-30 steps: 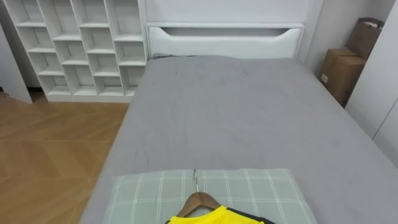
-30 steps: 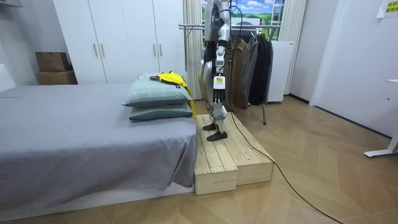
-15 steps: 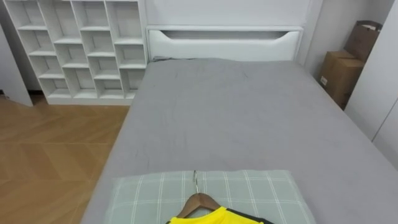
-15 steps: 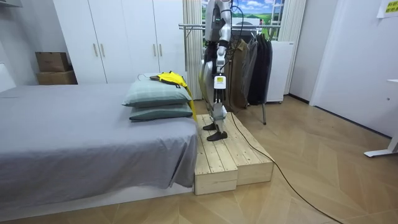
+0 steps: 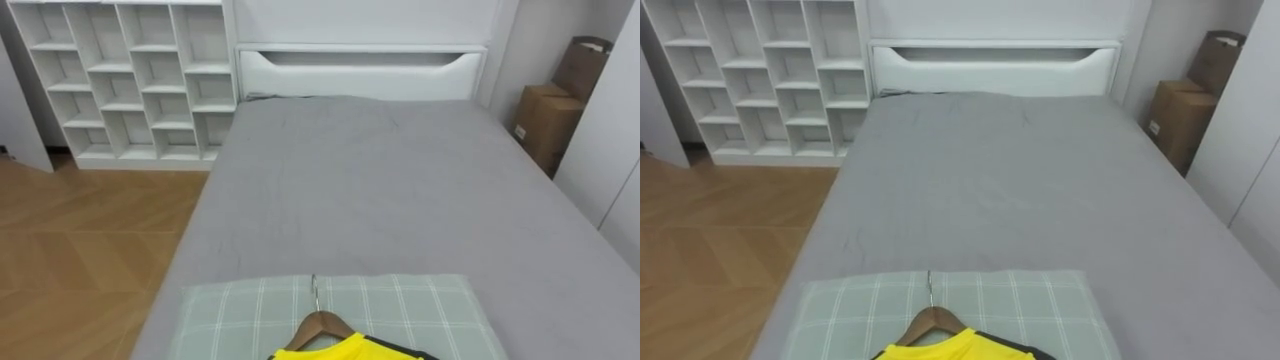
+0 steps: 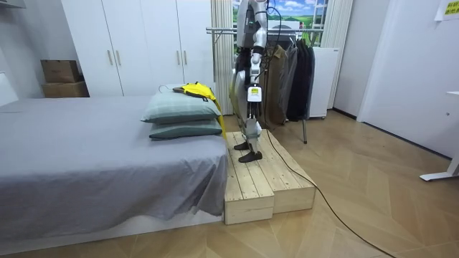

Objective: Hang clothes

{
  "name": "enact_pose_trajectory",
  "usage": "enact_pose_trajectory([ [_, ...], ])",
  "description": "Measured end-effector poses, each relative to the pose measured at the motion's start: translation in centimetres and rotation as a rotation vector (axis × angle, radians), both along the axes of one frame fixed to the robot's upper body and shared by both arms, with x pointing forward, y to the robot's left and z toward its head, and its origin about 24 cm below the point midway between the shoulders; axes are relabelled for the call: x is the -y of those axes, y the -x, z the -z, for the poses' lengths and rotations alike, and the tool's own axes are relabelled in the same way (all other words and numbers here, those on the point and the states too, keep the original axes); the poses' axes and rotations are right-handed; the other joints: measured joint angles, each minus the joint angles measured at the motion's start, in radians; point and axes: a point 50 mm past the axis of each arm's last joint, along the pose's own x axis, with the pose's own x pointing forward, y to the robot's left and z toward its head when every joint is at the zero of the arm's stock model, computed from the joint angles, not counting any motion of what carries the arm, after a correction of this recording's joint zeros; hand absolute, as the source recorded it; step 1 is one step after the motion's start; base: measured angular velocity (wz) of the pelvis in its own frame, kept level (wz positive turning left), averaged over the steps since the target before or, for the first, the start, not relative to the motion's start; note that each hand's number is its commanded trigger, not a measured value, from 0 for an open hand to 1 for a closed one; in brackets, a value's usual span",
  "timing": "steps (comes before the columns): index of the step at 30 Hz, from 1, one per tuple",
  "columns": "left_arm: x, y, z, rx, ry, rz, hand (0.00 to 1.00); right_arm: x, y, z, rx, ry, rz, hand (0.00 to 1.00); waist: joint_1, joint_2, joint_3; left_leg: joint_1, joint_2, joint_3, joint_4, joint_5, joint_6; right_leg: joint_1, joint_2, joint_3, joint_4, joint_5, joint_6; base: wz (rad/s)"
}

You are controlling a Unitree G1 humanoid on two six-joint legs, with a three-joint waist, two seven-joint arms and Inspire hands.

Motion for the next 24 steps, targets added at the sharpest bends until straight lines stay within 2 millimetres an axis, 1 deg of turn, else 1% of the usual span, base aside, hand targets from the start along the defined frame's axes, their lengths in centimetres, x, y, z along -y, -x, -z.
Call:
enact_pose_trajectory([
  [9,-0.8,-1.0,-0.4,0.083,-0.131,-0.011,0.0,0.1,0.0,0.0,0.013,0.026,0.004,0.0,-0.001,0.009,0.0009,-0.002,0.0,-0.004,-0.004,0.0,0.0,-0.003,-0.001,-0.003,-0.002,0.0,0.0,0.0],
  [12,-1.2,-1.9,-0.7,0.145,-0.19,-0.026,0.0,0.1,0.0,0.0,0.017,0.025,0.003,0.0,-0.004,0.008,0.0009,-0.003,-0.001,-0.009,-0.004,0.0,0.0,-0.002,-0.002,-0.01,-0.002,0.0,0.0,0.04],
  [16,-2.2,-3.6,-1.6,0.279,-0.306,-0.063,0.0,0.1,-0.3,0.0,0.037,0.034,-0.001,0.0,0.0,0.006,0.0003,0.0,-0.001,-0.01,-0.003,0.0,0.0,-0.001,-0.004,-0.009,-0.002,0.0,0.0,0.0],
  [21,-2.6,-4.1,-2.1,0.342,-0.401,-0.065,0.0,0.1,-0.4,0.0,0.054,0.033,-0.006,0.0,-0.004,0.006,-0.0013,0.005,-0.002,-0.01,-0.005,0.0,0.0,-0.001,-0.003,-0.008,-0.001,0.0,0.0,0.0],
  [24,-2.8,-5.0,-2.7,0.403,-0.461,-0.055,0.0,0.1,-0.6,-0.1,0.065,0.035,-0.01,0.0,-0.002,0.008,-0.0037,-0.003,-0.003,-0.01,-0.005,0.0,0.0,-0.004,-0.002,-0.011,-0.003,0.0,0.0,0.01],
])
